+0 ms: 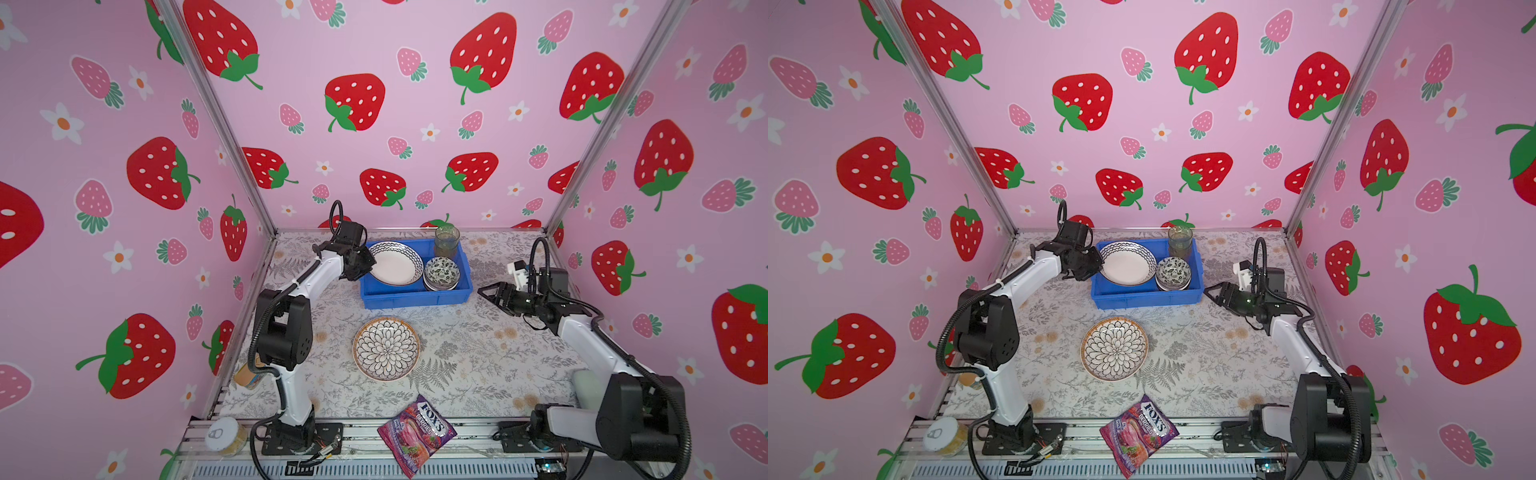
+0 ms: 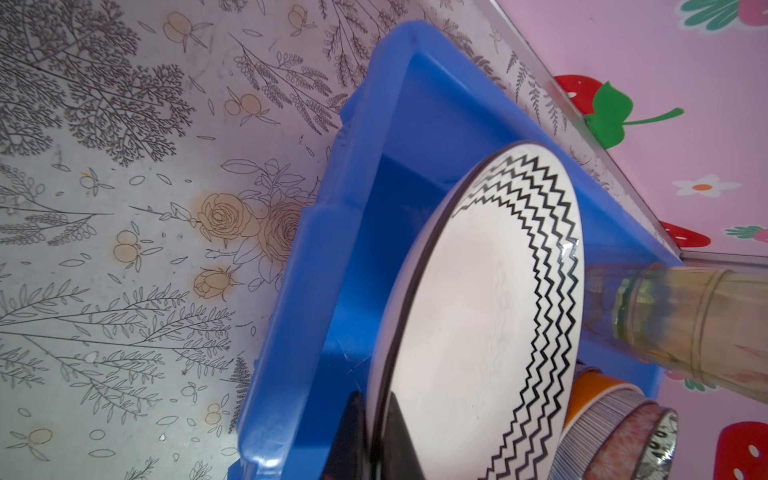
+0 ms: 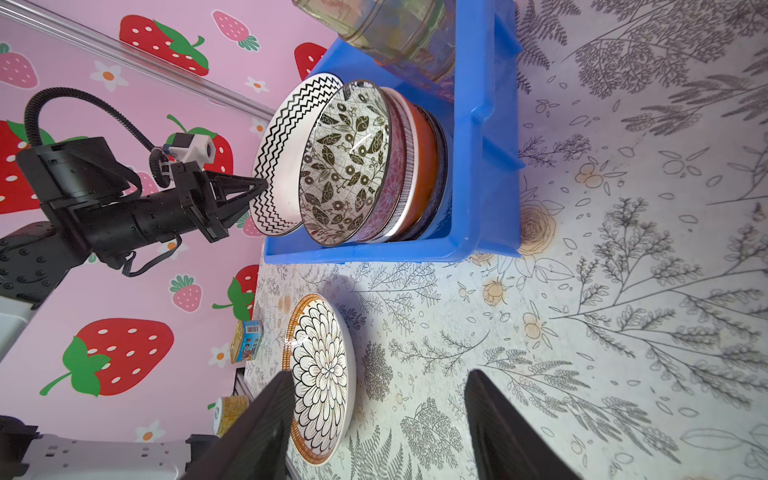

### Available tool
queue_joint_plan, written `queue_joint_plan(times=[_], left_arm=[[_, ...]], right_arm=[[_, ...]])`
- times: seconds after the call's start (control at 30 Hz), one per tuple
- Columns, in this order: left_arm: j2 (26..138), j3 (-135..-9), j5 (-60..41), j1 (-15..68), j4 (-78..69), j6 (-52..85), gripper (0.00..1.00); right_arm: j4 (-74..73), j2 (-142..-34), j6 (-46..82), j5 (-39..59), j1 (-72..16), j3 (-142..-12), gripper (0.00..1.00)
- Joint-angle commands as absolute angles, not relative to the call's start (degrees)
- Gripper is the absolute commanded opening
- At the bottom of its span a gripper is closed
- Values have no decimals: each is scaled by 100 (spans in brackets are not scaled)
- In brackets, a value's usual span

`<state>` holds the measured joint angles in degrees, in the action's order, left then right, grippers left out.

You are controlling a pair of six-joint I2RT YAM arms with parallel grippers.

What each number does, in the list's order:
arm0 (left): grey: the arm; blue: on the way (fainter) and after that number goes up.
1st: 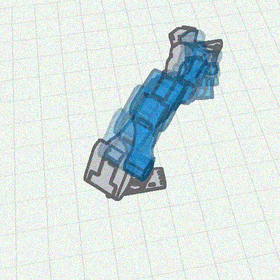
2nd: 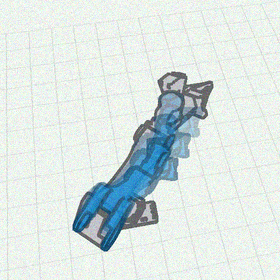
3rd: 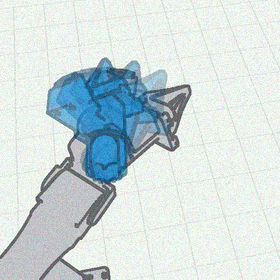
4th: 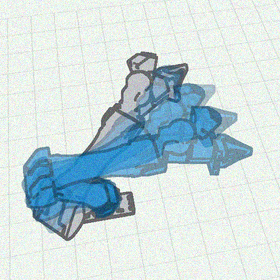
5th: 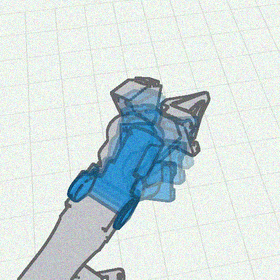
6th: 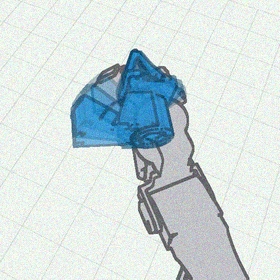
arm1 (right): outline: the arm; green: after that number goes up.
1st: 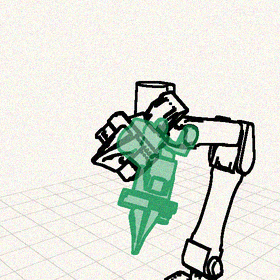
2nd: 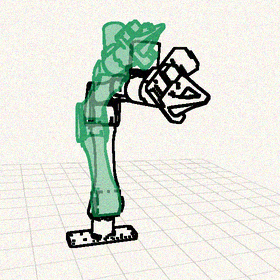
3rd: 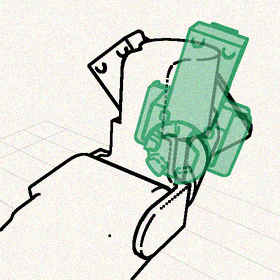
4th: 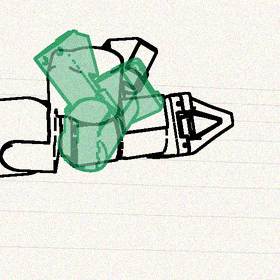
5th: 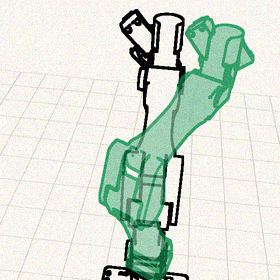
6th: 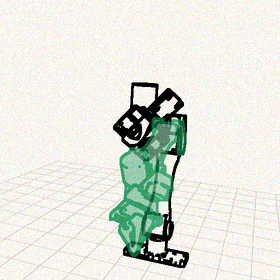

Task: Place the mixed dishes into the plastic bin
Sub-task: 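Lower the zigzag plate into the bin and open the left gripper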

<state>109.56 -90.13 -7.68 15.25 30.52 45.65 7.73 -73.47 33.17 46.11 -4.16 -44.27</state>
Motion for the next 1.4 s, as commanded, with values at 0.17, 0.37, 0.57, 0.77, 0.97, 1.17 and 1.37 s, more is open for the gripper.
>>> queue_joint_plan(times=[0.17, 0.37, 0.57, 0.77, 0.97, 1.17, 1.37], left_arm=[[11007, -9431, -350, 1749, 2574, 5156, 0], [10952, -9290, -146, 1788, 2487, 5333, 0], [11034, -9254, -141, 1796, 2360, 5358, 0], [11101, -9159, -79, 1807, 2339, 5338, 0], [11138, -8970, -88, 1810, 2238, 5310, 0], [11223, -8843, -122, 1801, 2138, 5317, 0], [11309, -8713, -235, 1810, 2048, 5300, 0]], right_arm=[[653, -7513, 3087, 4870, -329, -4325, 67], [659, -7546, 3024, 4948, -291, -4293, 67], [659, -7550, 2981, 4999, -241, -4278, 67], [656, -7567, 2962, 5026, -209, -4247, 68], [633, -7602, 2953, 5046, -193, -4245, 67], [608, -7609, 2962, 5054, -184, -4228, 67], [611, -7568, 2971, 5045, -182, -4177, 67]])
